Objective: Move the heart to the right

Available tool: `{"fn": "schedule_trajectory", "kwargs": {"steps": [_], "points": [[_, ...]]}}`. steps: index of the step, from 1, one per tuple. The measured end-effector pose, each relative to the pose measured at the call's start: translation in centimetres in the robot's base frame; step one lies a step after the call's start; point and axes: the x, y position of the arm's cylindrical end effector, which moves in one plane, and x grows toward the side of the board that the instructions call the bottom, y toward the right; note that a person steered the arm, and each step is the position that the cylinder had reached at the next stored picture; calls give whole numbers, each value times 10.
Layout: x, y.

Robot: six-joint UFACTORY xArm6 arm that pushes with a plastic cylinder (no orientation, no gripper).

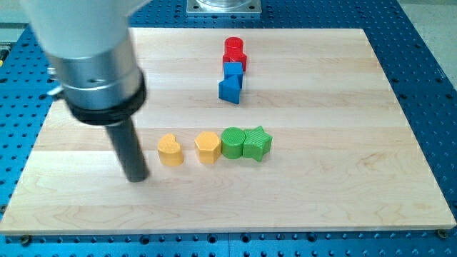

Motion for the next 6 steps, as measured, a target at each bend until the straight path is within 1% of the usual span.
{"fn": "schedule_trajectory", "kwargs": {"steps": [1,4,5,6], "points": [[-20,5],[-50,41],[-69,35],[-82,-18]]}}
